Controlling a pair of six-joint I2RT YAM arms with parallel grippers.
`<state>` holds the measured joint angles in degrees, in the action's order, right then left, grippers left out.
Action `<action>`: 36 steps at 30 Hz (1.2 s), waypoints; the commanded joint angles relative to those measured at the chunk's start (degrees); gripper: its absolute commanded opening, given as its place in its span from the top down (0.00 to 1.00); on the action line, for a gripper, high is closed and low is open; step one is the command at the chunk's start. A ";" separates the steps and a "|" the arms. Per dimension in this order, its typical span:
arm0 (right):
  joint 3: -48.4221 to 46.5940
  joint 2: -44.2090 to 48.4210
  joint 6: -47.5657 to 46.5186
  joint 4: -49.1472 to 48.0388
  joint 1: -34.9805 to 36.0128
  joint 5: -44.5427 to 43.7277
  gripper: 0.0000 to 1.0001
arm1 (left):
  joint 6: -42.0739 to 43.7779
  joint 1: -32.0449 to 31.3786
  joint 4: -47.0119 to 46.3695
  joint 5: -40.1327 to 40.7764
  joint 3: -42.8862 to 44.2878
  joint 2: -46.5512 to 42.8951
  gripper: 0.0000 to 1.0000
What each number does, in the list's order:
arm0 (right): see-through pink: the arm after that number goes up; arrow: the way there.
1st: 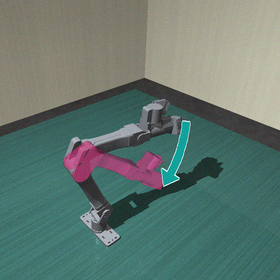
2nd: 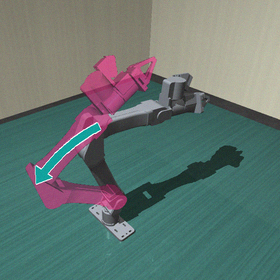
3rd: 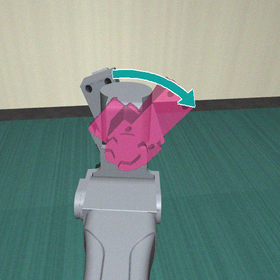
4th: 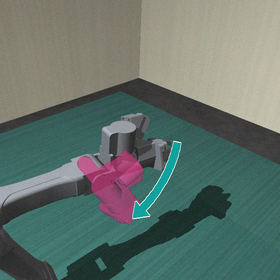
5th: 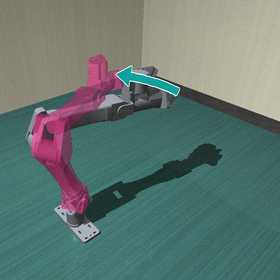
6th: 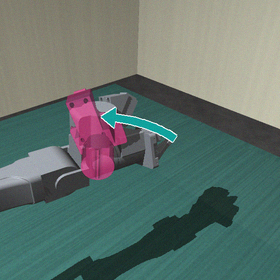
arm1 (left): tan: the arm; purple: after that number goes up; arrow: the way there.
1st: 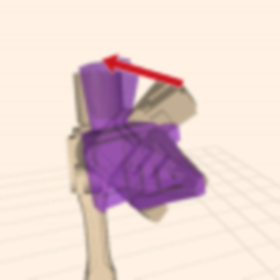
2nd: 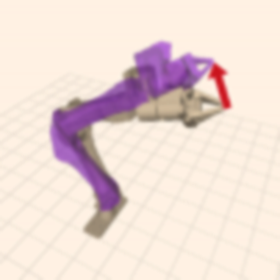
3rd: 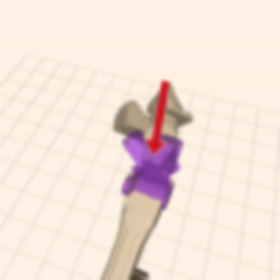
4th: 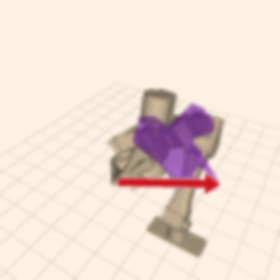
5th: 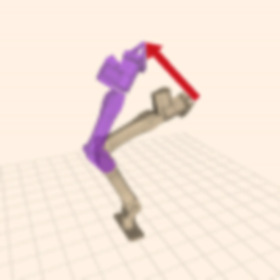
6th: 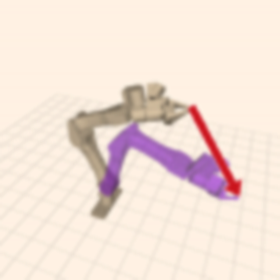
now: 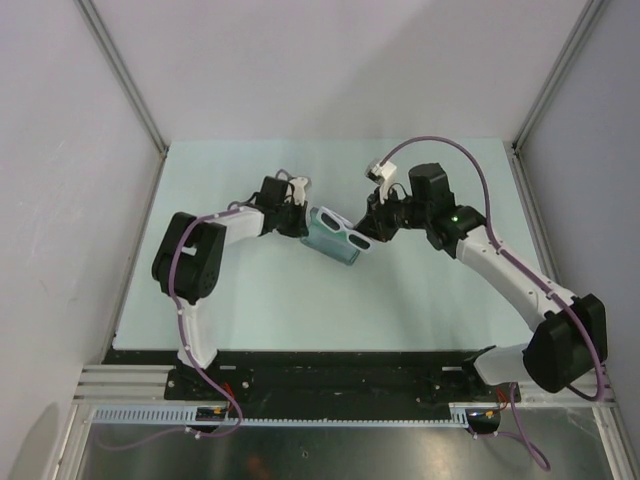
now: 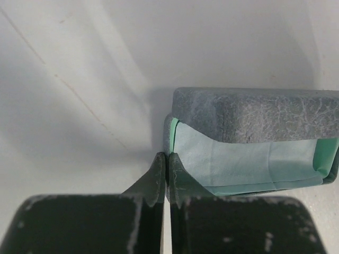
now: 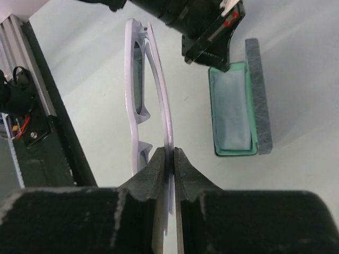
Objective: Organize the sunglasses
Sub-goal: Move the sunglasses to the center of the board.
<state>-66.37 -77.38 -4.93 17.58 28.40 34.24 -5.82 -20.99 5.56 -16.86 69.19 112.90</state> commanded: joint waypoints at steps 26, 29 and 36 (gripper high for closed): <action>2.56 -12.18 5.89 0.87 10.09 -15.86 1.00 | 0.82 -5.73 -1.34 -5.55 -1.60 -8.92 0.57; 3.70 -12.26 6.95 -0.09 10.53 -18.33 1.00 | -0.24 -5.55 -1.78 -5.64 -0.64 -10.16 0.53; 5.46 -12.70 7.04 -1.67 10.09 -20.26 1.00 | -3.22 -3.27 -2.31 -3.44 -1.07 -12.53 0.53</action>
<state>-61.19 -89.86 1.54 18.57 38.87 16.84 -6.63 -26.02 4.93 -21.26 66.50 103.72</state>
